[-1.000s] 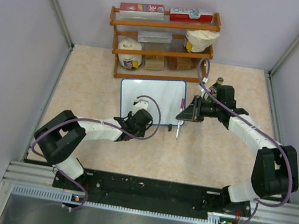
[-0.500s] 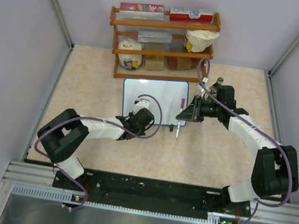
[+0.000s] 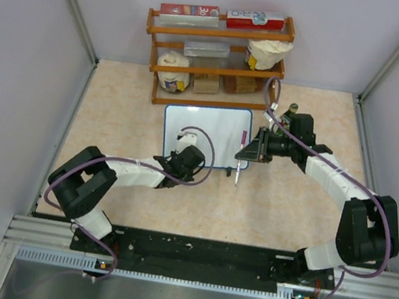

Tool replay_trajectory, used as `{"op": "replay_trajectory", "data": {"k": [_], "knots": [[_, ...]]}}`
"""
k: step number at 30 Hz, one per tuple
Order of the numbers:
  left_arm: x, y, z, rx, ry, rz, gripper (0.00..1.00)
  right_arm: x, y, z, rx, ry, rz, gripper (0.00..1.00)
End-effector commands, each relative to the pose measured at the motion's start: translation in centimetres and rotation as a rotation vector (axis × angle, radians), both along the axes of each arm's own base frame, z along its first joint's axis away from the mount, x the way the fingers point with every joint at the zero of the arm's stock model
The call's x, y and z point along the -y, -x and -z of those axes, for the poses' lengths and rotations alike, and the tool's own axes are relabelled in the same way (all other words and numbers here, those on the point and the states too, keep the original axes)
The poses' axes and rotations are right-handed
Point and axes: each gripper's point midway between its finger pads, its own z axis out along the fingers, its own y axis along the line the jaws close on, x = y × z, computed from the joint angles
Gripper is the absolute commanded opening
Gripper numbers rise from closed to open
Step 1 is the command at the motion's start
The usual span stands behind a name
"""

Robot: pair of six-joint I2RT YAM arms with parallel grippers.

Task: Write a sentence on the whiteboard
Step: Move the whiteboard stand to the center of the board.

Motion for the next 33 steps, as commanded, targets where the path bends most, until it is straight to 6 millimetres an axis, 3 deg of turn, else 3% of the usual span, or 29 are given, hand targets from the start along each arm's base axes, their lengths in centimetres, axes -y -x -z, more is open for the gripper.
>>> {"op": "replay_trajectory", "data": {"k": [1, 14, 18, 33], "knots": [[-0.8, 5.9, 3.6, -0.199, -0.017, 0.032, 0.0, 0.2, 0.3, -1.6, 0.08, -0.022, -0.012, 0.0], [0.6, 10.4, 1.4, -0.223, 0.002, 0.027, 0.0, 0.4, 1.1, -1.8, 0.091, -0.023, -0.009, 0.0], [0.2, 11.8, 1.4, -0.245, -0.014, -0.002, 0.0, 0.6, 1.6, -1.8, 0.094, -0.022, -0.007, 0.0], [3.7, 15.7, 1.4, -0.272, -0.013, 0.003, 0.0, 1.5, 3.9, -1.8, 0.119, -0.017, 0.015, 0.0]]}}
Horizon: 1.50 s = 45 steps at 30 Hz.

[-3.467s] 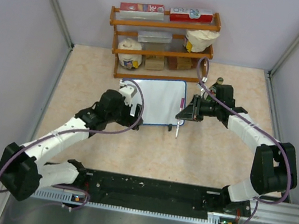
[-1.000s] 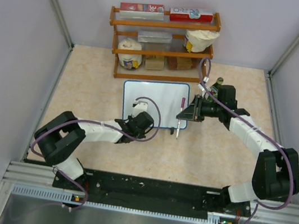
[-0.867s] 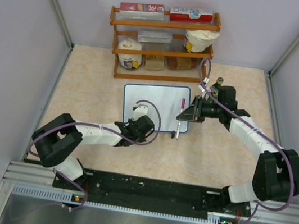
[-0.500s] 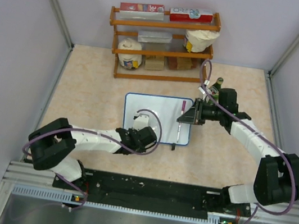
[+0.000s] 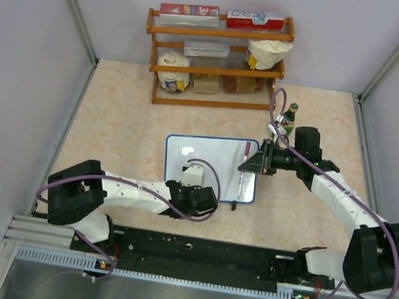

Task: Write a sentence on the whiteboard
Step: Move the whiteboard stand to the center of the board.

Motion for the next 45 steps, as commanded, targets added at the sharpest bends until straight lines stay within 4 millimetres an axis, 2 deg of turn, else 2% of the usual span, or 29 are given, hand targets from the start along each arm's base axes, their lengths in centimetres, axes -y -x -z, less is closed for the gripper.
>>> {"op": "replay_trajectory", "data": {"k": [1, 5, 15, 19, 21, 28, 36, 45], "knots": [[0.9, 3.4, 1.2, -0.125, 0.02, -0.007, 0.0, 0.3, 0.4, -1.8, 0.093, -0.019, 0.006, 0.0], [1.9, 4.1, 0.9, -0.119, 0.032, 0.013, 0.08, 0.4, 0.7, -1.8, 0.093, -0.017, 0.013, 0.0], [4.5, 5.3, 0.4, -0.13, 0.053, 0.102, 0.17, 0.6, 0.8, -1.6, 0.094, -0.009, 0.026, 0.0], [5.1, 5.7, 0.0, -0.141, 0.085, 0.118, 0.43, 0.6, 0.9, -1.3, 0.089, -0.006, 0.025, 0.0], [5.8, 5.8, -0.4, -0.141, 0.104, 0.135, 0.47, 0.7, 0.8, -1.3, 0.09, -0.004, 0.027, 0.0], [6.8, 5.8, -0.4, -0.132, 0.097, 0.179, 0.51, 0.7, 0.8, -1.6, 0.096, -0.007, 0.026, 0.0], [7.7, 6.1, -1.3, -0.129, 0.134, 0.224, 0.51, 0.6, 0.8, -1.6, 0.1, -0.008, 0.024, 0.0], [7.5, 7.5, -6.0, -0.077, 0.206, 0.312, 0.54, 0.6, 0.6, -2.1, 0.108, -0.012, 0.029, 0.0]]}}
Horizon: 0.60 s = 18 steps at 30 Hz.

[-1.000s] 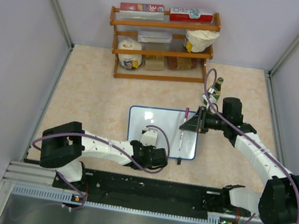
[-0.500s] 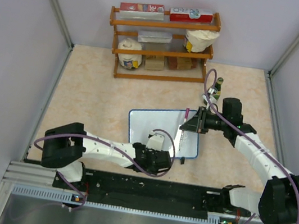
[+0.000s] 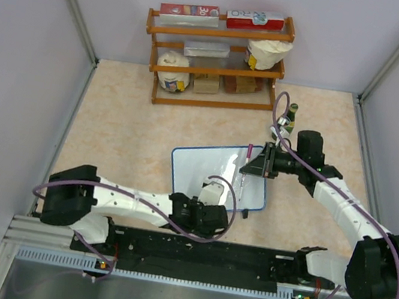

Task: Write a sentence on the whiteboard
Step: Move the whiteboard stand to the center of the board.

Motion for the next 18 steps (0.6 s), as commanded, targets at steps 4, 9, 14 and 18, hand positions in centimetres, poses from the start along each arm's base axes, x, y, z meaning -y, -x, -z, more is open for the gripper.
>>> {"op": "replay_trajectory", "data": {"k": [4, 9, 14, 18], "knots": [[0.2, 0.6, -6.7, 0.055, 0.16, 0.078, 0.57, 0.0, -0.5, -1.9, 0.077, -0.017, 0.003, 0.0], [-0.4, -0.4, -10.9, 0.16, 0.274, 0.127, 0.71, 0.0, -0.7, -2.2, 0.088, -0.015, 0.008, 0.0], [-0.7, -2.9, -15.5, 0.232, 0.459, 0.145, 0.8, 0.2, -0.7, -2.4, 0.112, -0.004, 0.018, 0.0], [-2.1, -6.3, -18.8, 0.282, 0.608, 0.127, 0.84, 0.6, -0.8, -2.7, 0.152, 0.014, 0.042, 0.0]]}}
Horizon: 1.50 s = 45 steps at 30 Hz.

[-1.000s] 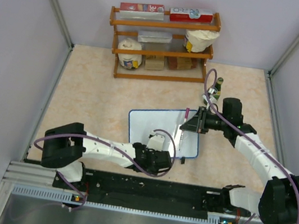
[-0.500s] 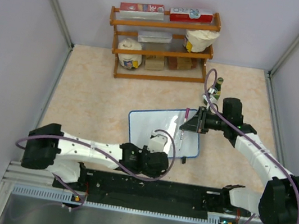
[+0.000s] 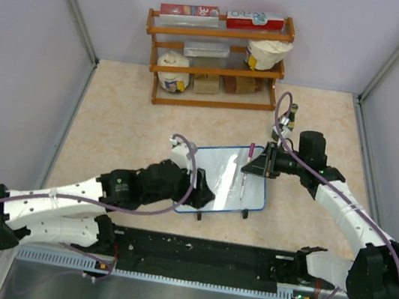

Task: Write a sentence on the whiteboard
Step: Move the whiteboard stand to the center of the board, then pass from the right arm to the left

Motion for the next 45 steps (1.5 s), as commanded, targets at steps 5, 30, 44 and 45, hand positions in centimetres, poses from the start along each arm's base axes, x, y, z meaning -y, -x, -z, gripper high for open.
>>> {"op": "replay_trajectory", "data": {"k": [5, 30, 44, 45], "knots": [[-3.3, -6.5, -5.6, 0.091, 0.186, 0.026, 0.84, 1.0, -0.8, -3.4, 0.198, 0.021, 0.059, 0.0], [-14.6, -10.6, 0.2, 0.035, 0.377, -0.055, 0.86, 5.5, 1.5, -5.7, 0.494, -0.006, 0.382, 0.0], [-14.6, -10.4, -0.2, 0.087, 0.357, -0.019, 0.86, 2.9, 0.9, -7.1, 0.535, -0.054, 0.336, 0.0], [-14.5, -10.3, -0.3, 0.091, 0.362, -0.012, 0.86, 1.9, 1.2, -7.2, 0.54, -0.055, 0.313, 0.0]]}}
